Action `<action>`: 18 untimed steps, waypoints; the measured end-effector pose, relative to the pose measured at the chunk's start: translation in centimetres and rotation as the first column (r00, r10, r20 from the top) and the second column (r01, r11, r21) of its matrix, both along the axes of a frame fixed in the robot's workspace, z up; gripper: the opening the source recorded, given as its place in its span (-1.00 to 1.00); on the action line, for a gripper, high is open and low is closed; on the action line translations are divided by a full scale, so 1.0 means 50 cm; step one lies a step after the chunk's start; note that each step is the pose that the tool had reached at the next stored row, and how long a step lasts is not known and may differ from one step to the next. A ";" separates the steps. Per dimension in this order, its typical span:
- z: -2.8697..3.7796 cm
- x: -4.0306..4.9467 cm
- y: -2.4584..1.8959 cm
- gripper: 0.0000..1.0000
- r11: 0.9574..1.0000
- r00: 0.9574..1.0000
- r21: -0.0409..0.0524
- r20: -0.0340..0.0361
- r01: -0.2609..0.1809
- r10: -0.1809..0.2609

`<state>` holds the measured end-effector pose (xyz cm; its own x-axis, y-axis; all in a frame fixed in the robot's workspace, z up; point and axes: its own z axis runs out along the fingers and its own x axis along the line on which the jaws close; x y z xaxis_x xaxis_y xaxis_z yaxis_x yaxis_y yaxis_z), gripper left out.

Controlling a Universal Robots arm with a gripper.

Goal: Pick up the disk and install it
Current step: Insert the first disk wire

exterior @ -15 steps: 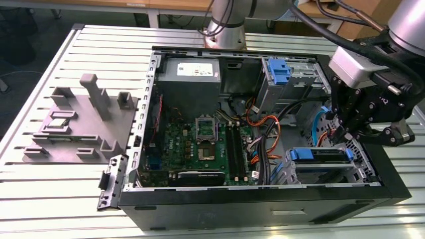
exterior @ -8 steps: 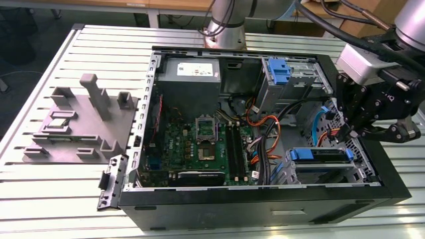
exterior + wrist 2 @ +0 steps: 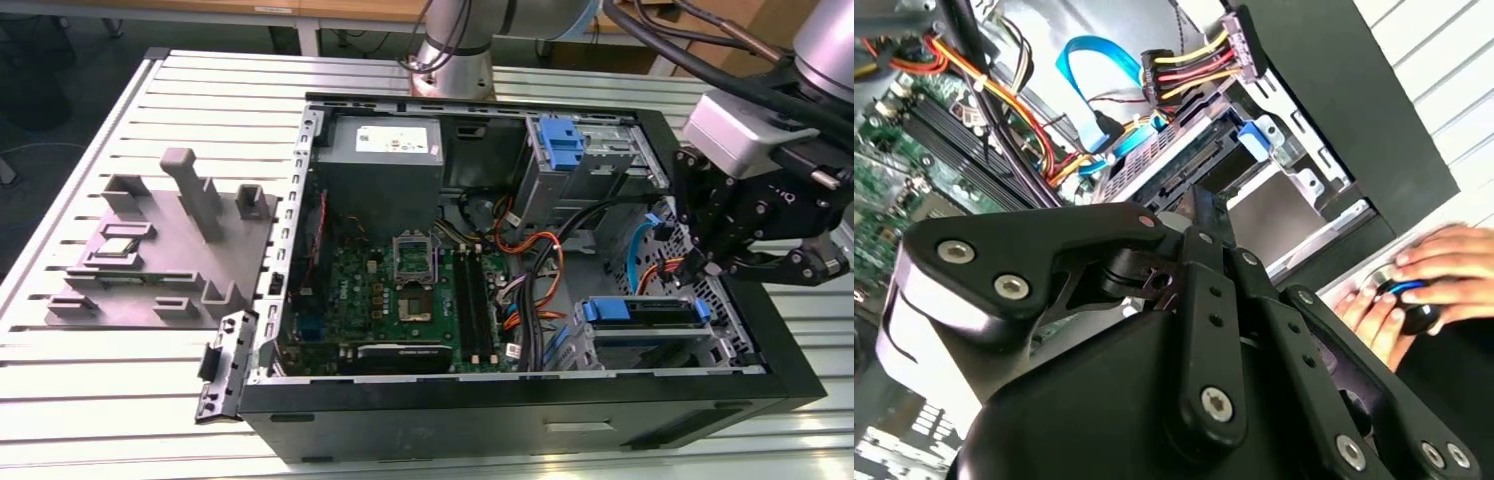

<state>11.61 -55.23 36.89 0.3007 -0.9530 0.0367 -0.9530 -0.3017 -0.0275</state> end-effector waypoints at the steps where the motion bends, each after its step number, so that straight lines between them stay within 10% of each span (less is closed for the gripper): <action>1: 0.000 0.000 0.0000 -0.80 1.000 1.000 0.000 0.000 -0.013 0.013; 18: 0.000 0.000 -0.0001 -0.80 0.999 0.999 0.000 0.000 -0.053 0.053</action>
<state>11.61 -55.23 36.88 0.3506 -0.9358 0.0365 -0.9357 -0.3516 -0.0276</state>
